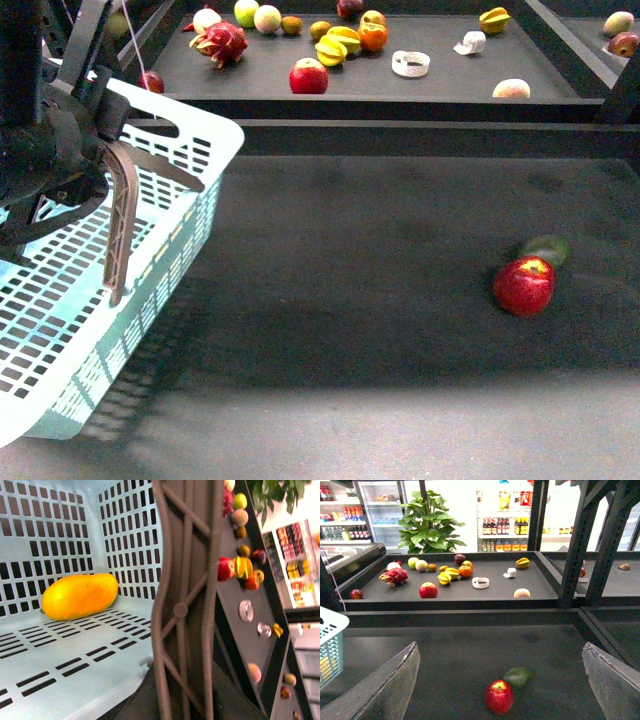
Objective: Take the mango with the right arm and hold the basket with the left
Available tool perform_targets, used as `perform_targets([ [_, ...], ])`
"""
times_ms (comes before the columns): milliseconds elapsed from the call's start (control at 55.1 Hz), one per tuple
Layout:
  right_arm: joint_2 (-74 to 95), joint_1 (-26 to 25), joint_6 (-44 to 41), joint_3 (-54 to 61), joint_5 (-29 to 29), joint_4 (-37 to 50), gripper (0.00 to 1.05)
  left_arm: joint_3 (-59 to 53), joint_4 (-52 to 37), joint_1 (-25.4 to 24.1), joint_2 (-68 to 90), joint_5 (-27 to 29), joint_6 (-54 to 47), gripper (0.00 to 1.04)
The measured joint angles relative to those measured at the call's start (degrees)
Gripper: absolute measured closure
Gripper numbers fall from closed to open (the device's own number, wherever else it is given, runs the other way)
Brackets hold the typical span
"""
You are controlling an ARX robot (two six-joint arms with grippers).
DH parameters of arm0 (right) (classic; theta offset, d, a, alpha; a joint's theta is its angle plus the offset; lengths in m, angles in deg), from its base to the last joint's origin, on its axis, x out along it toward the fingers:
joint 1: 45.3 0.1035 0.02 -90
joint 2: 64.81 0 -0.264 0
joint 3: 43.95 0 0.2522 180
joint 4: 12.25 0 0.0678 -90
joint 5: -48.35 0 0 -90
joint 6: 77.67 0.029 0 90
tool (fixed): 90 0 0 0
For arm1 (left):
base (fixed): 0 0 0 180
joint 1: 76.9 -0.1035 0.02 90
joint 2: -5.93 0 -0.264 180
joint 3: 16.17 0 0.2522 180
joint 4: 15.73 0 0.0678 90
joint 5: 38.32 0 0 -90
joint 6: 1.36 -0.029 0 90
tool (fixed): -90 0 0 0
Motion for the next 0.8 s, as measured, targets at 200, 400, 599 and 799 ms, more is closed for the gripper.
perform_targets([
  [200, 0.0, 0.0, 0.0, 0.0, 0.0, 0.0, 0.08, 4.0, 2.6, -1.7, 3.9, 2.1, 8.4, 0.99],
  [400, 0.0, 0.0, 0.0, 0.0, 0.0, 0.0, 0.08, 6.7, 6.4, -2.1, 8.2, 0.1, 15.5, 0.99],
  [599, 0.0, 0.0, 0.0, 0.0, 0.0, 0.0, 0.08, 8.1, 6.1, -2.7, 10.1, 0.5, 18.6, 0.97],
  [799, 0.0, 0.0, 0.0, 0.0, 0.0, 0.0, 0.08, 6.9, 7.3, -3.3, 8.5, 0.9, 18.9, 0.49],
])
